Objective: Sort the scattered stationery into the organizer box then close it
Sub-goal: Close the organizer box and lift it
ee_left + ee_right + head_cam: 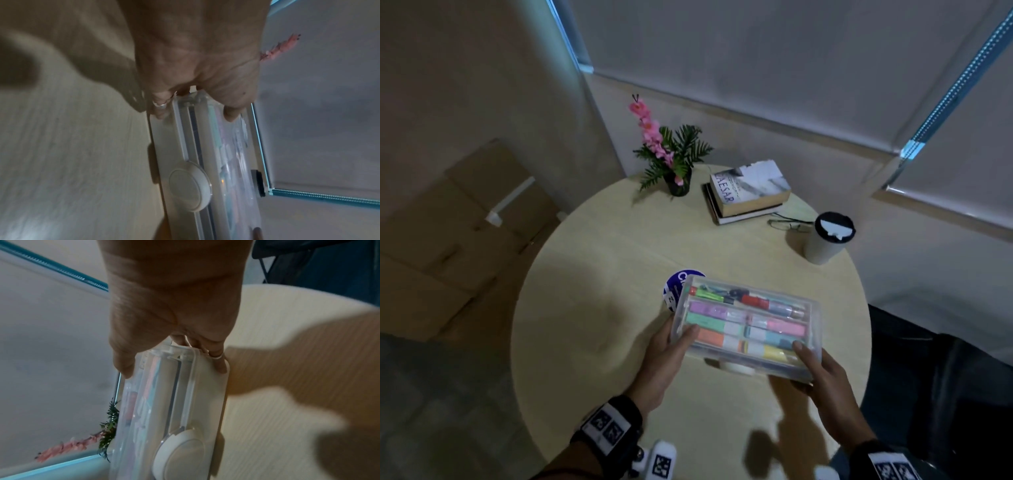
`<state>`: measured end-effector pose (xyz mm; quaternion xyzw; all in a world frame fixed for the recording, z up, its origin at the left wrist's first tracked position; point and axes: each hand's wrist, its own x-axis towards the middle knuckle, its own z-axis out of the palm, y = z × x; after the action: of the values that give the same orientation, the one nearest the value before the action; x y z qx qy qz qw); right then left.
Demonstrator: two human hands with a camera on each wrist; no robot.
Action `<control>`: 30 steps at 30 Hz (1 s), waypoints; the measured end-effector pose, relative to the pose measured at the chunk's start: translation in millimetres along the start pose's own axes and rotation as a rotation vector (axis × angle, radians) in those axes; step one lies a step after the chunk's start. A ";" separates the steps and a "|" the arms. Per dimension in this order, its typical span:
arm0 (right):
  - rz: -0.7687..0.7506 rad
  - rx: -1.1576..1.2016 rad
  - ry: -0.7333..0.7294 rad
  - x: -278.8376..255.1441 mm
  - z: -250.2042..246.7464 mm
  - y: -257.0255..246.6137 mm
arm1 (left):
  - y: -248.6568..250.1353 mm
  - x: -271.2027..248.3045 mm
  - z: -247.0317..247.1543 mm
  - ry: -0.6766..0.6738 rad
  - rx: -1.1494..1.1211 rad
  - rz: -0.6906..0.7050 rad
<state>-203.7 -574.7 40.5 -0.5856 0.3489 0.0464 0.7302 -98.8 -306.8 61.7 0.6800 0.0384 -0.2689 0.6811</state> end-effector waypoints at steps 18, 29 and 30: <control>-0.070 -0.068 -0.045 145.1 100.7 -90.0 | 63.5 174.7 -74.1 0.149 0.042 0.087; -0.099 -0.134 0.021 153.4 106.4 -89.1 | 47.9 190.7 -87.9 0.097 0.143 0.026; -0.093 -0.117 0.032 151.8 107.5 -86.0 | 45.9 189.3 -91.3 0.087 0.166 0.028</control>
<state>0.4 -557.7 33.3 -0.6435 0.3296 0.0233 0.6905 110.4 -283.0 17.5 0.7455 0.0361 -0.2321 0.6237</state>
